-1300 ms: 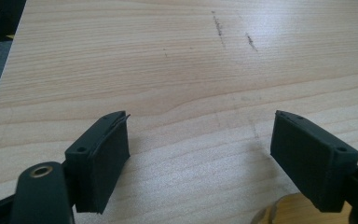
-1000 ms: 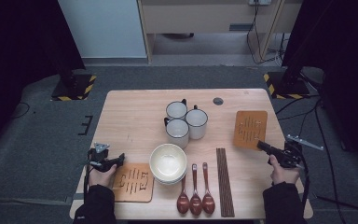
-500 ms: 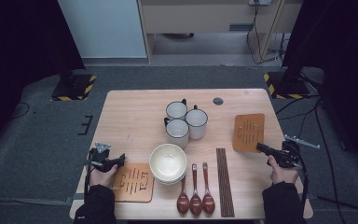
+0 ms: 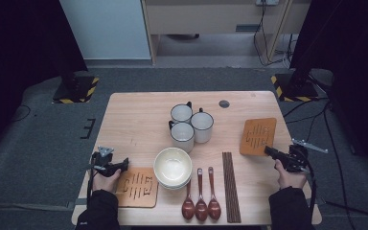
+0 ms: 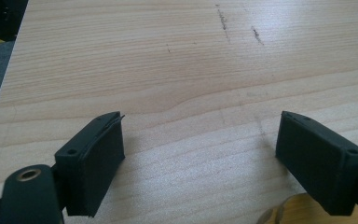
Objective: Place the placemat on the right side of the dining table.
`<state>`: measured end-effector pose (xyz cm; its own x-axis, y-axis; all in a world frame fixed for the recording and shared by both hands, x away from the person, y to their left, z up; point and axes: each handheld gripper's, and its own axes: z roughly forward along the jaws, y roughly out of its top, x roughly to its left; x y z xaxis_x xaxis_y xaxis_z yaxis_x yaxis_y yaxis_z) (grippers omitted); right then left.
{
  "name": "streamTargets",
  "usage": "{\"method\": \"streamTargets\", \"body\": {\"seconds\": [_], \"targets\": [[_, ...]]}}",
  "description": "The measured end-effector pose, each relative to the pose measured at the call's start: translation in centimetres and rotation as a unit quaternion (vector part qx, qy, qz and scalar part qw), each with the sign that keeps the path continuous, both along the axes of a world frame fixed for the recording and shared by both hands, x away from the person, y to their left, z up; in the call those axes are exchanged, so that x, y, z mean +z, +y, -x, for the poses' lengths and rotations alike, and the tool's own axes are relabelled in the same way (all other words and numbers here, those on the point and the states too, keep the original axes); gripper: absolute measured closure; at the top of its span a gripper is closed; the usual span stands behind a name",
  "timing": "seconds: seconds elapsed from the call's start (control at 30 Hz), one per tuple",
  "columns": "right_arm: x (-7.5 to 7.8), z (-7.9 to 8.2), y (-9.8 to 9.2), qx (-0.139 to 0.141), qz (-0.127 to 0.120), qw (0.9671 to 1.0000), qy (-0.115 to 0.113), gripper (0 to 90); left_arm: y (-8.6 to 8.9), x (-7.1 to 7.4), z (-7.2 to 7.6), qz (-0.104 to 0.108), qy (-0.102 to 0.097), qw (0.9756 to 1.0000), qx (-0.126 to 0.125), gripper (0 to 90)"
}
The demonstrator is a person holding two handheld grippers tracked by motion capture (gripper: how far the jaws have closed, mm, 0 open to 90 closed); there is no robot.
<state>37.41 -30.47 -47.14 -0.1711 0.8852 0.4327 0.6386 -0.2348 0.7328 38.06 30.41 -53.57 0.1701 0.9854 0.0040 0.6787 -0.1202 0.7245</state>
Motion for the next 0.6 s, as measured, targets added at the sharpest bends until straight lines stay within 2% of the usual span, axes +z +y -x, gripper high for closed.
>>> {"method": "streamTargets", "body": {"seconds": [0.23, 0.6], "targets": [[-0.18, -0.12, 0.07, -0.005, 0.018, 0.9998, -0.001, 78.4, 0.02, -0.01, -0.04, -0.001, 0.002, 1.0000, 0.003, 12.0], [-0.42, -0.42, -0.07, -0.014, 0.031, 0.9994, 0.007, 72.5, 0.03, -0.03, -0.10, -0.002, 0.005, 1.0000, 0.007, 9.4]]}}
